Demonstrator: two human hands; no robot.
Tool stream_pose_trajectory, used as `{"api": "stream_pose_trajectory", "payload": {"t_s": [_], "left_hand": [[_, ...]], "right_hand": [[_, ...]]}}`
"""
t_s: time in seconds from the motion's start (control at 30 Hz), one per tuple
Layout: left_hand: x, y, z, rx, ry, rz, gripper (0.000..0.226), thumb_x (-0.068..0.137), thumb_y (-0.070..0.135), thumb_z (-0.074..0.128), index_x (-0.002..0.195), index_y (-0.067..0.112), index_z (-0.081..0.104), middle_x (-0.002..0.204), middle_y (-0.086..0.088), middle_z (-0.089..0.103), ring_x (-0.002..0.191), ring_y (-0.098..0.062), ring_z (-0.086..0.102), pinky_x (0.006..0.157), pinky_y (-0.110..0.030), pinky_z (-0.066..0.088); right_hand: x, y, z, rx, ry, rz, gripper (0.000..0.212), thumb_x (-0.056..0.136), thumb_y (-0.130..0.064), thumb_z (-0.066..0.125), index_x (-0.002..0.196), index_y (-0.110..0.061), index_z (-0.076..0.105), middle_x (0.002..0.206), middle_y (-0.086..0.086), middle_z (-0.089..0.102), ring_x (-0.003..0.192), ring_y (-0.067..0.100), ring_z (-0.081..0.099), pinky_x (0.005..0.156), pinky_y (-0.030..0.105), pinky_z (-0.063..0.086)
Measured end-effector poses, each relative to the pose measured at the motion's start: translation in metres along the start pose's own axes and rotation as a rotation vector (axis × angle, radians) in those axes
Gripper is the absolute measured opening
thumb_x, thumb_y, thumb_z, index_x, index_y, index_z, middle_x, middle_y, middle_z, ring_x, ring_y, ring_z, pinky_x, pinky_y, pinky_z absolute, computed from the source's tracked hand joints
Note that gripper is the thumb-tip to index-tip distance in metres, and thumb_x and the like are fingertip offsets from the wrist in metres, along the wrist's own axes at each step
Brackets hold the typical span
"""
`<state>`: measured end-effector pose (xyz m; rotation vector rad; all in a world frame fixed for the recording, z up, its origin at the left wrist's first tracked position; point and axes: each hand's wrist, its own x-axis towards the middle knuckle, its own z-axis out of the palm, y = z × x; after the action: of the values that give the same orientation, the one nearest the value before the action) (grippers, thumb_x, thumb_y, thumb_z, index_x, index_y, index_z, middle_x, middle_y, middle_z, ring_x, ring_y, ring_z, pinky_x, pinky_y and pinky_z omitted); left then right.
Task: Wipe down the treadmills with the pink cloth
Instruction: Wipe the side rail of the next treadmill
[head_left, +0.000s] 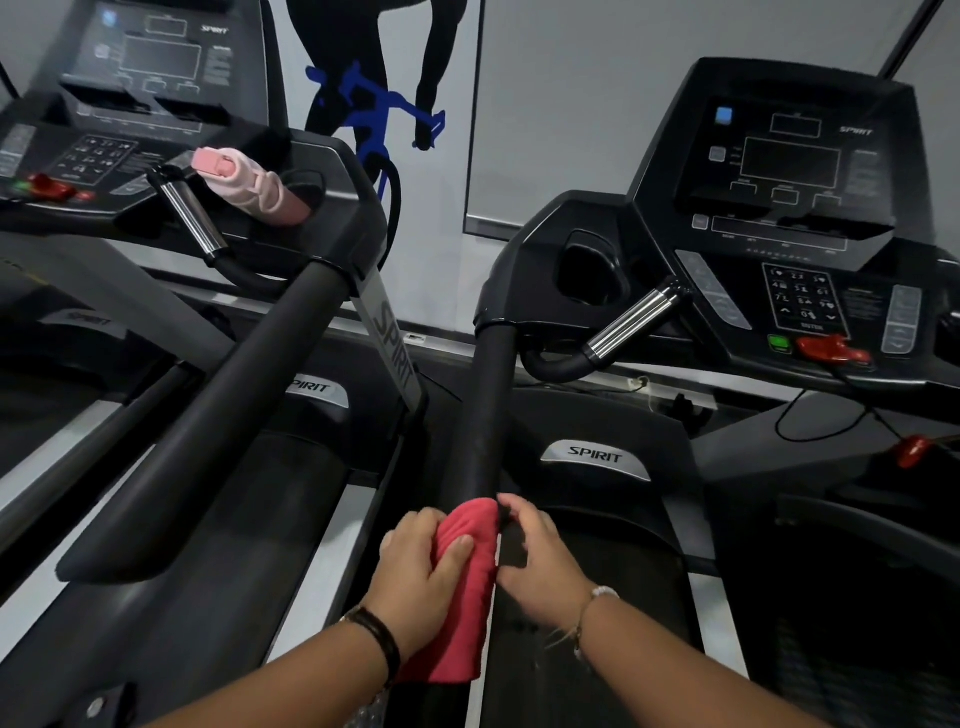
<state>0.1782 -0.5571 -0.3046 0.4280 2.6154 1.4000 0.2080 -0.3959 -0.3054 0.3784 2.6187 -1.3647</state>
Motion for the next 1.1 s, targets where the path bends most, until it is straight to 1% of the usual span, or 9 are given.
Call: {"api": "stream_pose_trajectory", "payload": {"t_s": [0.17, 0.3, 0.47, 0.57, 0.63, 0.7, 0.83, 0.97, 1.1], "left_hand": [[0.025, 0.026, -0.009, -0.334, -0.003, -0.001, 0.021, 0.08, 0.039, 0.061, 0.082, 0.019, 0.055, 0.073, 0.007, 0.059, 0.069, -0.007, 0.054, 0.073, -0.029, 0.046], [0.041, 0.032, -0.02, -0.605, -0.056, -0.074, 0.017, 0.088, 0.038, 0.057, 0.089, 0.021, 0.059, 0.079, 0.008, 0.056, 0.073, -0.006, 0.05, 0.069, -0.022, 0.042], [0.064, 0.016, -0.031, -0.348, 0.258, -0.154, 0.013, 0.091, 0.033, 0.052, 0.098, 0.024, 0.058, 0.109, -0.009, 0.057, 0.094, -0.016, 0.056, 0.083, -0.024, 0.044], [0.059, 0.015, -0.025, -0.271, 0.185, -0.146, 0.01, 0.087, 0.015, 0.061, 0.096, 0.02, 0.061, 0.103, -0.007, 0.062, 0.083, -0.013, 0.056, 0.075, -0.019, 0.043], [0.051, 0.014, -0.02, -0.216, 0.082, -0.085, 0.015, 0.081, 0.018, 0.069, 0.091, 0.027, 0.062, 0.096, 0.0, 0.064, 0.084, -0.013, 0.06, 0.081, -0.025, 0.048], [0.044, 0.012, -0.015, -0.088, 0.034, -0.001, 0.021, 0.078, 0.024, 0.072, 0.097, 0.029, 0.064, 0.098, 0.005, 0.063, 0.09, -0.01, 0.06, 0.085, -0.022, 0.047], [0.037, 0.007, -0.008, 0.053, 0.068, 0.1, 0.047, 0.086, 0.035, 0.062, 0.131, 0.023, 0.051, 0.123, 0.012, 0.05, 0.114, -0.004, 0.048, 0.095, -0.013, 0.034], [0.024, 0.003, 0.002, -0.034, 0.069, 0.069, 0.079, 0.081, 0.066, 0.025, 0.142, 0.017, 0.035, 0.143, 0.005, 0.035, 0.128, 0.001, 0.028, 0.106, -0.017, 0.02], [0.01, -0.003, 0.015, -0.164, 0.24, 0.03, 0.079, 0.08, 0.07, 0.019, 0.136, 0.018, 0.042, 0.144, -0.002, 0.034, 0.129, -0.001, 0.028, 0.107, -0.019, 0.02]], "right_hand": [[0.004, -0.015, -0.02, 0.059, -0.009, -0.079, 0.026, 0.046, -0.062, 0.062, 0.062, -0.041, 0.062, 0.105, -0.008, 0.049, 0.105, 0.012, 0.049, 0.094, 0.023, 0.04], [0.007, -0.035, -0.04, 0.499, -0.012, -0.147, 0.031, 0.054, -0.026, 0.067, 0.064, 0.003, 0.059, 0.102, -0.003, 0.061, 0.081, 0.01, 0.057, 0.071, 0.023, 0.046], [0.026, -0.066, -0.063, 1.205, 0.488, 0.051, 0.025, 0.082, 0.008, 0.046, 0.061, -0.006, 0.048, 0.051, 0.006, 0.058, 0.056, 0.019, 0.059, 0.062, 0.033, 0.049], [0.046, -0.069, -0.054, 0.591, 0.706, -0.011, 0.03, 0.079, -0.016, 0.069, 0.058, -0.015, 0.048, 0.057, 0.0, 0.048, 0.056, 0.013, 0.046, 0.057, 0.028, 0.04], [0.051, -0.069, -0.035, 0.134, 0.572, -0.14, 0.019, 0.079, -0.03, 0.071, 0.088, -0.013, 0.066, 0.096, 0.003, 0.06, 0.091, 0.015, 0.057, 0.082, 0.019, 0.042], [0.056, -0.061, -0.016, -0.315, 0.286, -0.197, 0.059, 0.087, -0.039, 0.058, 0.136, -0.009, 0.043, 0.146, 0.007, 0.032, 0.136, 0.02, 0.028, 0.112, 0.026, 0.021], [0.062, -0.063, -0.014, -0.655, 0.157, -0.221, 0.061, 0.098, -0.037, 0.032, 0.149, -0.017, 0.005, 0.157, -0.004, -0.013, 0.143, 0.02, -0.017, 0.118, 0.04, -0.001], [0.075, -0.064, -0.02, -0.723, 0.165, -0.255, 0.054, 0.1, -0.03, 0.029, 0.149, -0.015, 0.011, 0.158, -0.004, -0.003, 0.144, 0.02, -0.01, 0.117, 0.036, 0.0], [0.038, -0.042, 0.0, -0.71, 0.266, -0.54, 0.046, 0.089, -0.028, 0.035, 0.125, -0.01, 0.058, 0.135, 0.002, 0.054, 0.13, 0.024, 0.044, 0.104, 0.04, 0.04]]}}
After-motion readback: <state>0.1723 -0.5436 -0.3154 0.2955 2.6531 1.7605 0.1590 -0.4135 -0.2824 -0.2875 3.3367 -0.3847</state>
